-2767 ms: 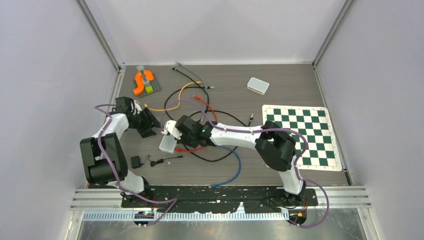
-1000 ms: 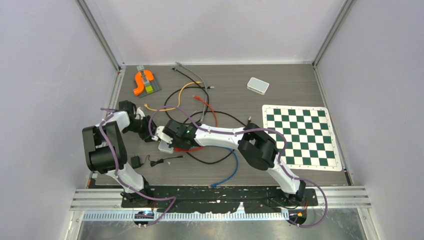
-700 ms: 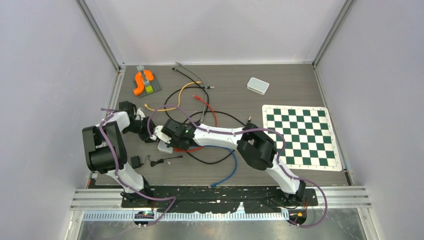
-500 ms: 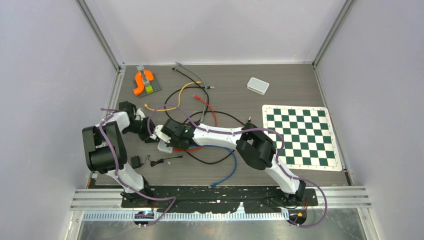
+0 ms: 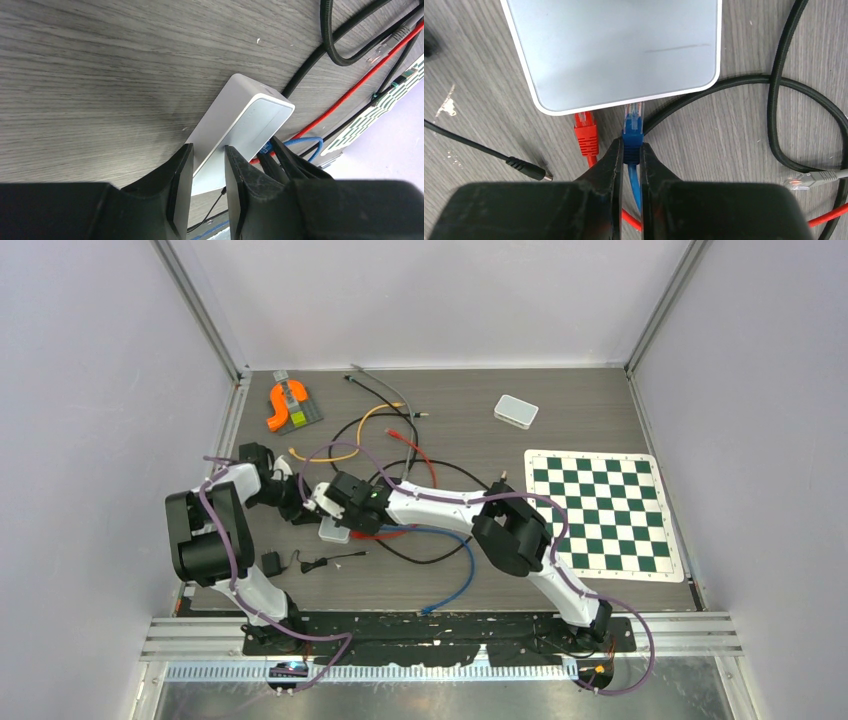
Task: Insert the plug into the switch port
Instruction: Insert the connector into the switch port.
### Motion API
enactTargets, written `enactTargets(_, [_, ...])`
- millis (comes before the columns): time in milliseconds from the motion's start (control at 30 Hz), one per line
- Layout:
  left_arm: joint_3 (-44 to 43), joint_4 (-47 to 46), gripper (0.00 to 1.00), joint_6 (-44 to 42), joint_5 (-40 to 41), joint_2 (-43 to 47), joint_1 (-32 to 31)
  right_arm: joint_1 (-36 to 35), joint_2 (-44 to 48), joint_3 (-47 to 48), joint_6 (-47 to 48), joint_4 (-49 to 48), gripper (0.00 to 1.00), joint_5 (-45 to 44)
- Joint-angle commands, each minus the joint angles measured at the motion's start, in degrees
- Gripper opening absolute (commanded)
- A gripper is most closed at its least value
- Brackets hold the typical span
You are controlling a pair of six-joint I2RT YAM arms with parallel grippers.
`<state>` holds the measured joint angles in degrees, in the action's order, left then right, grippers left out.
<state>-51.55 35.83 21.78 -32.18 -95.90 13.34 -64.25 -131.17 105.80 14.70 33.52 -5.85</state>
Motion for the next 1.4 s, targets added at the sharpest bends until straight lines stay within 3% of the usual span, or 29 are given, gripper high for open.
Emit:
enactTargets(0, [0.19,-0.41,0.31,-0.35,-3.95,-0.46,-0.77,0.45,-1.14,3.7,-1.05,-1.33,0.05,1.04])
enactTargets(433, [-1.92,0.55,0.33,-2.08,-5.64,-1.98,-1.08,0.51,0.88,-0.82,7.34,-4.33,0.05,7.72])
enactTargets(633, [-1.43,0.2,0.33,-1.99,-5.84,-2.19,-1.38,1.58,-0.31,1.43,5.27,-4.81,0.05,6.81])
enactTargets(900, [-0.85,-0.81,0.31,-1.95,-9.19,-3.17,-3.42,2.03,2.02,-4.76,6.63,-14.63,0.05,8.61])
enactTargets(1367, [4.42,-5.95,0.26,3.57,-11.89,-2.08,-10.57,2.07,2.28,-3.77,5.43,-25.09,0.05,10.32])
